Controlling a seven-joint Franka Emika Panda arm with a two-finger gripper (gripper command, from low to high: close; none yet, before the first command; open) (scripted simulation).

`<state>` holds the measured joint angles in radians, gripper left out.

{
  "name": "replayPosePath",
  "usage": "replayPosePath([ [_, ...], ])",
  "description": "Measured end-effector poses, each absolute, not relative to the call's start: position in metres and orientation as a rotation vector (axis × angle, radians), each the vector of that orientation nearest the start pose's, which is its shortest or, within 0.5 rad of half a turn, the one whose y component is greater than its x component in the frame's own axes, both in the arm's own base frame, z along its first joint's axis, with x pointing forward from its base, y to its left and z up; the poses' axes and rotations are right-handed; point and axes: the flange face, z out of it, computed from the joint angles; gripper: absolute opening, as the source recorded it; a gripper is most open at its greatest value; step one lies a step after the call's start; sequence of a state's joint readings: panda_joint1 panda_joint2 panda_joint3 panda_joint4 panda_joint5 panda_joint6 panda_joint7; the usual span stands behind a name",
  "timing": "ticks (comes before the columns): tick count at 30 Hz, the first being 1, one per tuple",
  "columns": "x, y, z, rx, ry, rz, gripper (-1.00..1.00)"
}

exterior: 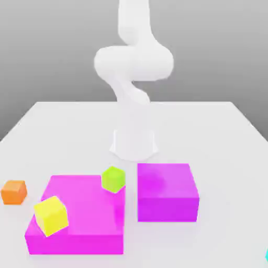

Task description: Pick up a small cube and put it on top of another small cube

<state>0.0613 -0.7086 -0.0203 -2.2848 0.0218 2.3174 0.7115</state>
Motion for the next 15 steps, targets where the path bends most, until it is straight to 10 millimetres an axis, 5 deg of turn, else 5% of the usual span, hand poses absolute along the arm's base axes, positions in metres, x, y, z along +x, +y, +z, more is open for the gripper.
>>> replayPosePath([
  [8,0.466,0.078,0.594,-2.756,0.417,-0.701,0.00],
  [15,0.512,0.152,0.493,-2.880,-0.021,-0.498,0.00],
])
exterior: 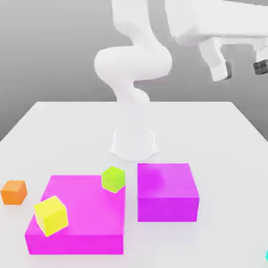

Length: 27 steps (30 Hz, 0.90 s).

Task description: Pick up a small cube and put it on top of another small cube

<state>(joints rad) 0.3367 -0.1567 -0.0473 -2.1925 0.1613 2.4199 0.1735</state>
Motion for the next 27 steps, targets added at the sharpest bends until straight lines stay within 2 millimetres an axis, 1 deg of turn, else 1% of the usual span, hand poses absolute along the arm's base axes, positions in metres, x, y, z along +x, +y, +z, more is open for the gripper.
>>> replayPosePath([
  [3,0.520,0.191,0.446,-2.910,-0.231,-0.413,0.00],
  [5,0.521,0.217,0.414,-2.921,-0.376,-0.357,0.00],
  [9,0.522,0.252,0.347,-2.936,-0.629,-0.250,0.00],
  [13,0.512,0.287,0.280,-2.926,-0.903,-0.143,0.00],
  [16,0.498,0.311,0.229,-2.899,-1.117,-0.062,0.00],
  [18,0.489,0.322,0.196,-2.877,-1.239,-0.018,0.00],
  [21,0.486,0.327,0.148,-2.867,-1.282,-0.003,0.00],
  [22,0.486,0.326,0.134,-2.866,-1.285,-0.001,-1.00],
  [27,0.486,0.326,0.134,-2.866,-1.285,0.002,-1.00],
])
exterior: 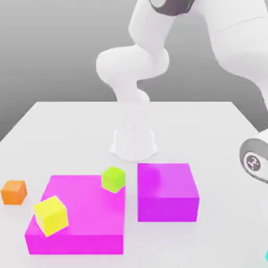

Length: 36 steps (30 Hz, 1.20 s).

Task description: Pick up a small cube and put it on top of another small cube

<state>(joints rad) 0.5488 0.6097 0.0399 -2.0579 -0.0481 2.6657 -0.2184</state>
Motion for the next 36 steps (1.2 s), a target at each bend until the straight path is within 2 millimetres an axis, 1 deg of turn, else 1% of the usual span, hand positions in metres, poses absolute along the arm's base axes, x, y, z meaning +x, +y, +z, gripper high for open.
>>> replayPosePath([
  [1,0.485,0.326,0.127,-2.866,-1.286,0.002,-1.00],
  [2,0.485,0.327,0.132,-2.866,-1.287,0.002,-1.00],
  [3,0.486,0.327,0.142,-2.866,-1.288,0.002,-1.00],
  [5,0.486,0.327,0.170,-2.866,-1.288,0.002,-1.00],
  [6,0.487,0.322,0.184,-2.875,-1.267,0.002,-1.00],
  [8,0.503,0.284,0.202,-2.947,-1.103,0.000,-1.00],
  [11,0.524,0.214,0.224,-3.050,-0.795,-0.004,-1.00],
  [14,0.534,0.141,0.244,-3.122,-0.464,-0.007,-1.00],
  [16,0.535,0.092,0.256,-3.148,-0.239,-0.008,-1.00],
  [18,0.531,0.044,0.268,-3.157,-0.013,-0.007,-1.00],
  [21,0.516,-0.025,0.283,-3.138,0.326,-0.007,-1.00],
  [24,0.489,-0.104,0.296,-3.071,0.704,-0.005,-1.00],
  [26,0.466,-0.145,0.303,-3.007,0.927,-0.003,-1.00],
  [28,0.441,-0.181,0.310,-2.928,1.139,0.000,-1.00],
  [29,0.433,-0.192,0.306,-2.900,1.202,0.001,-1.00],
  [31,0.430,-0.193,0.286,-2.885,1.229,0.001,-1.00],
  [33,0.432,-0.187,0.260,-2.893,1.215,0.001,-1.00],
  [34,0.431,-0.187,0.252,-2.894,1.215,0.001,1.00],
  [36,0.431,-0.186,0.252,-2.894,1.215,0.001,1.00],
])
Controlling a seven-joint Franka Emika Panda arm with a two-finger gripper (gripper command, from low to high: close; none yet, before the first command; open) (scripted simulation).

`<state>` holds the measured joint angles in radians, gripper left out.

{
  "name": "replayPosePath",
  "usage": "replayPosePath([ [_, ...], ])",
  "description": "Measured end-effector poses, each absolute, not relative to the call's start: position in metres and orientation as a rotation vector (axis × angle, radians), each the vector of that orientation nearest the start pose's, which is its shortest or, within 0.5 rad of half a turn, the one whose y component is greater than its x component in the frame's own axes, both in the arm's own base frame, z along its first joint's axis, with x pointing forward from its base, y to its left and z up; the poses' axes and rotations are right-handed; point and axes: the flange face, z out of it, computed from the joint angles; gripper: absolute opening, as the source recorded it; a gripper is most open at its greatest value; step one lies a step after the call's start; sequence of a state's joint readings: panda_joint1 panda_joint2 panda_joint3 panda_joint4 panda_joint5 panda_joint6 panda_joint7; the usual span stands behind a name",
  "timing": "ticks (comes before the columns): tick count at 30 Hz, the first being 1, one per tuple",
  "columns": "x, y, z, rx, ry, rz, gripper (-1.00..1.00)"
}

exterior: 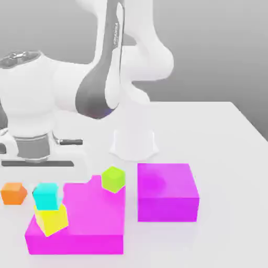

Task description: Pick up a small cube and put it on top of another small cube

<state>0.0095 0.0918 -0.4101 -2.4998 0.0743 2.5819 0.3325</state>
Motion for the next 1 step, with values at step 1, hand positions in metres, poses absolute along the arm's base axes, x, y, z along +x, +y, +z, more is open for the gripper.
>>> replayPosePath([
  [1,0.4311,-0.1865,0.2516,-2.894,1.215,0.001,1.00],
])
